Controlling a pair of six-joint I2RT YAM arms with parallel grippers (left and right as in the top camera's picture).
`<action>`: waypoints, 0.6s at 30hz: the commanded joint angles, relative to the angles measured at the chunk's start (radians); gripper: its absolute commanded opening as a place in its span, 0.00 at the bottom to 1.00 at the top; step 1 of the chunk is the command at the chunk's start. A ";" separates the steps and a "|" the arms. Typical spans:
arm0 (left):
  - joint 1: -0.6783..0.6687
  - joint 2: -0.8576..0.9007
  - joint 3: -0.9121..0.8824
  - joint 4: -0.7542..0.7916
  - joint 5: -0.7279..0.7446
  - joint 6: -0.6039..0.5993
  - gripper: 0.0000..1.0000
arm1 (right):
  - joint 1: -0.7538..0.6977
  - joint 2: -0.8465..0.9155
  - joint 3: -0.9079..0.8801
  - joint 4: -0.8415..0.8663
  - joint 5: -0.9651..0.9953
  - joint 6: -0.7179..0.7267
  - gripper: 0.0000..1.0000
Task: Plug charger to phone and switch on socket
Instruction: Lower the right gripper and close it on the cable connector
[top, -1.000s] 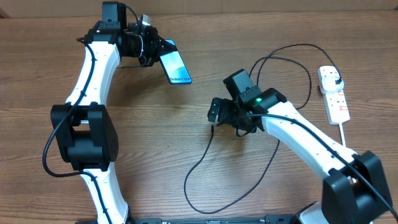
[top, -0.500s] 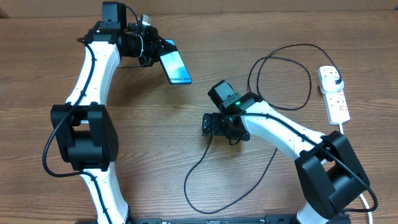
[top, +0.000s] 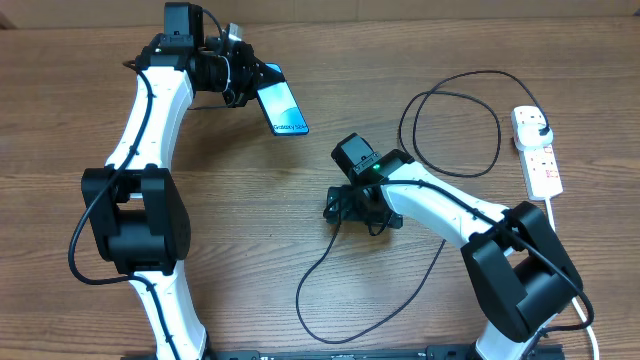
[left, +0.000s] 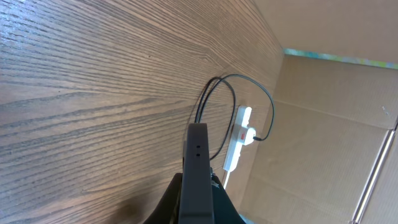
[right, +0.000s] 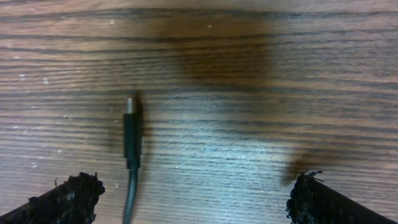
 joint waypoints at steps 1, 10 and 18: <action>0.001 -0.016 0.020 0.008 0.038 0.019 0.04 | 0.005 0.003 0.009 0.000 0.026 -0.008 0.99; 0.005 -0.016 0.020 0.014 0.038 0.019 0.04 | 0.005 0.006 0.009 -0.001 0.053 -0.007 0.93; 0.012 -0.016 0.020 0.019 0.038 0.019 0.04 | 0.005 0.080 0.009 -0.005 0.085 0.005 0.92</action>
